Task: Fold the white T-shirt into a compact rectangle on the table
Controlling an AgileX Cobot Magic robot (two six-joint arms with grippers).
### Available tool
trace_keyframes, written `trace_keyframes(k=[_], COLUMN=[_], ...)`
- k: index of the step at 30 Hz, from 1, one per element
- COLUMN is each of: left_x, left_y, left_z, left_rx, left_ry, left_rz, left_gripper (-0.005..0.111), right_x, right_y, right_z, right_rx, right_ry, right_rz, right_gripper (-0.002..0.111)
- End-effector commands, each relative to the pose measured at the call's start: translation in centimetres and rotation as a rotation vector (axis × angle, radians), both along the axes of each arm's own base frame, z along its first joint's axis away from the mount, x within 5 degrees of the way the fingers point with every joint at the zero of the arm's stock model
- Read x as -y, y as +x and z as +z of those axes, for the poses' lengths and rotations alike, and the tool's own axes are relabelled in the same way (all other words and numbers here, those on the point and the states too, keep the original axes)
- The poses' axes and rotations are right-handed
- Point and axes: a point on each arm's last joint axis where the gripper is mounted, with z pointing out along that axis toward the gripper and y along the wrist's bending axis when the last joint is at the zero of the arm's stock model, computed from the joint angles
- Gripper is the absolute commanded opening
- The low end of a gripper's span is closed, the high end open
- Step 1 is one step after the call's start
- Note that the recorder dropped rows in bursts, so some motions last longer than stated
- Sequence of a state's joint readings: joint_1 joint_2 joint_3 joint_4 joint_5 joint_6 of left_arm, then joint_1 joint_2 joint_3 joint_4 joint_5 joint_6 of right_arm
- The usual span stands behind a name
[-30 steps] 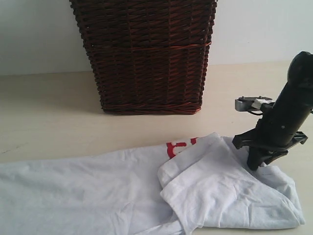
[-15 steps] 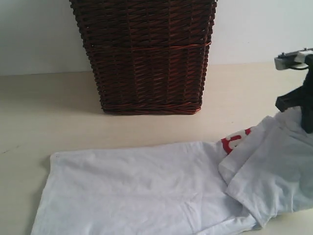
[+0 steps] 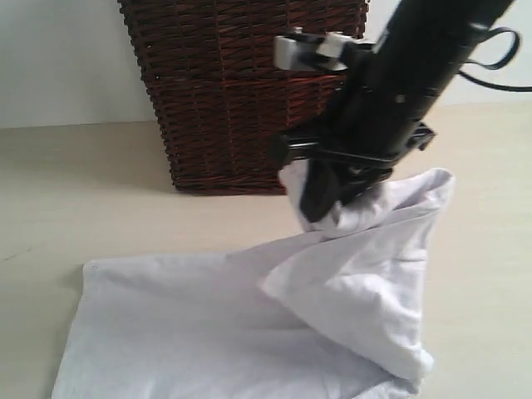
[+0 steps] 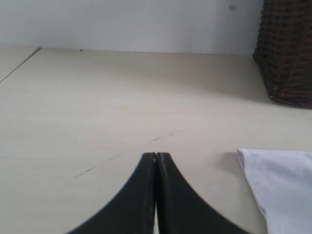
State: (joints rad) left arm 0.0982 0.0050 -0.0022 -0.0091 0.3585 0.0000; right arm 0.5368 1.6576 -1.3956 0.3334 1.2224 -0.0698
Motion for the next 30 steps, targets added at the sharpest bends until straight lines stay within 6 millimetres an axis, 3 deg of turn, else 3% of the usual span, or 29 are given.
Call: trace_keyframes(k=[1,5,11,14,17,20,23,30], left_x=[0.0,0.0,0.0,0.0,0.0,0.0,0.0,0.0], left_y=[0.0,0.0,0.0,0.0,0.0,0.0,0.0,0.0], left_z=[0.0,0.0,0.0,0.0,0.0,0.0,0.0,0.0], left_rx=[0.01,0.01,0.01,0.01,0.01,0.01,0.01,0.01], left_ry=[0.001,0.001,0.001,0.001,0.001,0.001,0.001,0.001], left_rz=[0.0,0.0,0.0,0.0,0.0,0.0,0.0,0.0], left_gripper=[0.0,0.0,0.0,0.0,0.0,0.0,0.0,0.0], right_x=[-5.8,-11.6,-19.0,-21.4,-22.7,-23.2,-23.4,-23.2], right_y=[-1.4,-3.2,-5.7,-6.6,-6.7,-6.7,-6.6,-6.9], right_z=[0.2,-0.9,-4.5,-6.1,-7.6,-7.6,-6.6,-1.7], right_rx=[0.036,0.077,0.106,0.098,0.069,0.056,0.066,0.076], right_ry=[0.089,0.143,0.203,0.194,0.166,0.153,0.16,0.172], right_rz=[0.023,0.092,0.152,0.206,0.231,0.248,0.274,0.348], right_gripper=[0.0,0.0,0.002,0.017,0.043,0.065,0.068,0.066])
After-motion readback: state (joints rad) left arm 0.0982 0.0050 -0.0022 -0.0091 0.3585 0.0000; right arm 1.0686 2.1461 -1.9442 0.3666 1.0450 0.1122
